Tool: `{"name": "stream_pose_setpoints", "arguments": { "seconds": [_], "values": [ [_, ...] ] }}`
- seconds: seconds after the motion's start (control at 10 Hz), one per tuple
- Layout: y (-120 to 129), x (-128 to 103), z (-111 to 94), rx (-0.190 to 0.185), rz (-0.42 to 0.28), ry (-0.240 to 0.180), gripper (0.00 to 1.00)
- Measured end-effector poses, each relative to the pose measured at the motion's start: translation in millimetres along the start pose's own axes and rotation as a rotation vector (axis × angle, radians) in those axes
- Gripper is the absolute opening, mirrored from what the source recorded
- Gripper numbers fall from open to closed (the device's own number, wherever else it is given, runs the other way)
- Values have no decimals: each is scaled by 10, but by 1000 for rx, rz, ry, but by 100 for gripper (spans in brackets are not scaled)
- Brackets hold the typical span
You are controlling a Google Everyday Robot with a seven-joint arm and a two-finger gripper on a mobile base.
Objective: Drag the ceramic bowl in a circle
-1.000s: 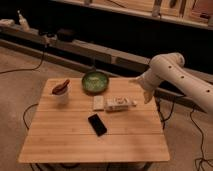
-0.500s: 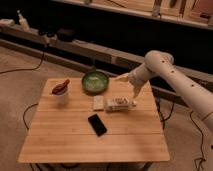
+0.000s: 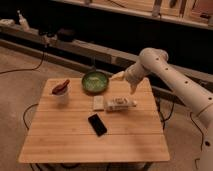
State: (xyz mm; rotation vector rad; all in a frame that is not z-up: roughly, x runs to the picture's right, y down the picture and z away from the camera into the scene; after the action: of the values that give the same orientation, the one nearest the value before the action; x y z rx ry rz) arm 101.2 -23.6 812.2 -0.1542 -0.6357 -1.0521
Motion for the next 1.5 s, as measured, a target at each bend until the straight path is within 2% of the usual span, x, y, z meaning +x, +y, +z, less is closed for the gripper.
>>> {"name": "stream_pose_setpoints", "arguments": {
  "seconds": [0.2, 0.3, 0.5, 0.7, 0.9, 1.0, 1.2, 1.5],
  "values": [
    [-156, 75, 82, -14, -58, 32, 80],
    [-243, 112, 189, -24, -69, 52, 80],
    [-336, 184, 431, -29, -35, 91, 80],
    [-359, 302, 668, -16, 32, 161, 80],
    [-369, 324, 882, -8, 77, 185, 80],
    [-379, 301, 1002, -10, 87, 180, 80],
    [-366, 238, 1205, -21, 83, 146, 80],
    [-358, 175, 1461, -44, 60, 73, 80]
  ]
}}
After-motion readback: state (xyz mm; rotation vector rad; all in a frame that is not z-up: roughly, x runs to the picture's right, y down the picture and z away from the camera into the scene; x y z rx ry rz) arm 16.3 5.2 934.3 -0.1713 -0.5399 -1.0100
